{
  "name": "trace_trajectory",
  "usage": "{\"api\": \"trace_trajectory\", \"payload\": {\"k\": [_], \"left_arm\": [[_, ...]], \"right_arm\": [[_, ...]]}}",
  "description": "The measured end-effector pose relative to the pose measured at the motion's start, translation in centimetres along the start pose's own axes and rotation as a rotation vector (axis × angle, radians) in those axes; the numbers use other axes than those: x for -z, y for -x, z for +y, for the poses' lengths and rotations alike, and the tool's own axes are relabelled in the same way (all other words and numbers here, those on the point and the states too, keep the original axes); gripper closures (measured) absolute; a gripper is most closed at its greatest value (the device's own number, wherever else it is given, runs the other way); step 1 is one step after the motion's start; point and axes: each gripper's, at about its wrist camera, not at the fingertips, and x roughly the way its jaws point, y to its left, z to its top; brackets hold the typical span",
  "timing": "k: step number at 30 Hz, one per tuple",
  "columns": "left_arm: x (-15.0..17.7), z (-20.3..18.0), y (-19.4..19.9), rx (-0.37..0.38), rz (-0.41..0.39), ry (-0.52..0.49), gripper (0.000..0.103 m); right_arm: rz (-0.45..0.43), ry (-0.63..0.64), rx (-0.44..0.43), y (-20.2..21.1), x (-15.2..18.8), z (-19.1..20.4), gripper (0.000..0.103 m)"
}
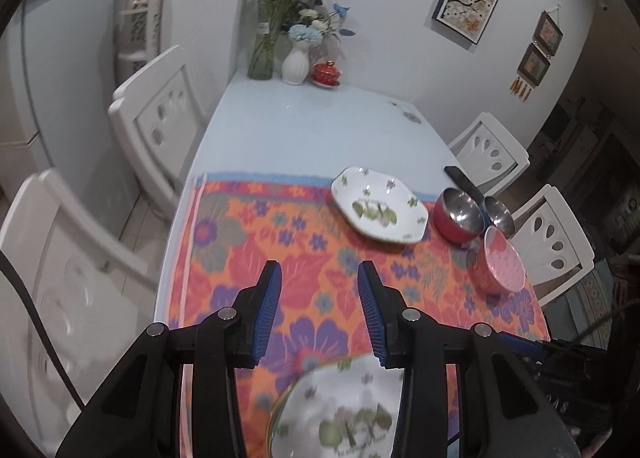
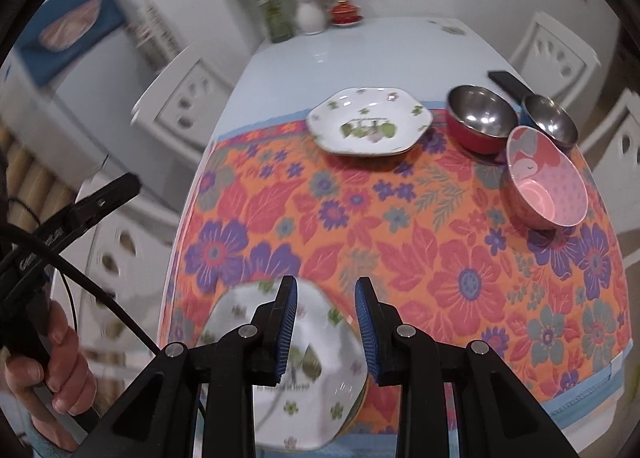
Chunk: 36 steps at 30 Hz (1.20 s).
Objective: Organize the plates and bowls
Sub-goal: 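Open both grippers and move them to the small leaf-print plate, then close both grippers on the small leaf-print plate rim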
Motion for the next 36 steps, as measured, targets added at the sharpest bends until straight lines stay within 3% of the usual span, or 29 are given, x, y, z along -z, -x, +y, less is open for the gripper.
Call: {"api": "trace_trajectory", "payload": {"k": [1, 4, 11, 17, 26, 28, 36], "left_arm": [[-0.7, -0.1, -0.6, 0.007, 0.003, -0.006, 0.059], [-2.7, -0.4, -2.8, 0.031, 0.018, -0.022, 0.057], [-6.6, -0.7, -10.2, 0.126, 0.125, -0.020, 0.057], [-8.2, -1.0, -17.2, 0.174, 0.211, -0.035, 0.057], [-8.4, -0.4, -26.2, 0.217, 0.320, 0.008, 0.057], [-8.4, -0.3, -27.6, 0.227, 0.332, 0.025, 0.057], [-8.2, -0.5, -31.5, 0.253, 0.366, 0.036, 0.060]], "right_arm": [[0.001, -0.022, -0.002, -0.2, -0.7, -0.6, 0.067], [-0.020, -0.125, -0.033, -0.9, -3.1, -3.1, 0.047], [-0.050, -0.302, -0.043, -4.2, -8.0, -7.3, 0.047], [-0.016, -0.386, -0.009, -9.1, -11.4, -9.9, 0.047], [0.054, -0.413, 0.026, -16.7, -14.3, -11.5, 0.049], [0.064, -0.410, 0.028, -17.9, -14.7, -11.8, 0.056], [0.065, -0.413, 0.020, -21.1, -15.5, -13.1, 0.063]]}}
